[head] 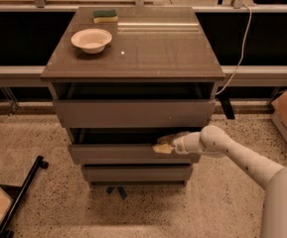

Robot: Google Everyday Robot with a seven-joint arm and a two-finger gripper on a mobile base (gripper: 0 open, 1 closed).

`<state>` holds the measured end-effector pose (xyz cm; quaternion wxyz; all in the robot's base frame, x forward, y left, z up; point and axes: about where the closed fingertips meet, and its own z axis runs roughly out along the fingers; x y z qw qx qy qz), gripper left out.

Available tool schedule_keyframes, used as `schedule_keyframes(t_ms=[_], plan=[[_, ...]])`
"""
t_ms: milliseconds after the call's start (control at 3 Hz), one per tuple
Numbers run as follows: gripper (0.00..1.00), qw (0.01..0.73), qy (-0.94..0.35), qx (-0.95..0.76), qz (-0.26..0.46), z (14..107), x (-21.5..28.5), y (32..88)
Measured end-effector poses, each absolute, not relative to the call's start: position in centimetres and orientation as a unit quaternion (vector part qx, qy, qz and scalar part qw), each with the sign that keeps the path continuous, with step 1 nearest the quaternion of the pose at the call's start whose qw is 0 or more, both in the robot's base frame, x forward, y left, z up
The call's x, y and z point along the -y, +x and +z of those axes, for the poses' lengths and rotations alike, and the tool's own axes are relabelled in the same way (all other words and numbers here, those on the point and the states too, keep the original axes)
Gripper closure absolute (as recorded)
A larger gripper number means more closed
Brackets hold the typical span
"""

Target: Open middle drawer

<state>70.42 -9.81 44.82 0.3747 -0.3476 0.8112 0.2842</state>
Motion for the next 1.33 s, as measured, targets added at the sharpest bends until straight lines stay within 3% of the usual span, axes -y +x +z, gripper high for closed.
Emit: schedule_keyframes(t_ms=[1333], plan=[[0.06, 0.367, -0.353, -0.818, 0.268, 44.90, 9.78, 69.89]])
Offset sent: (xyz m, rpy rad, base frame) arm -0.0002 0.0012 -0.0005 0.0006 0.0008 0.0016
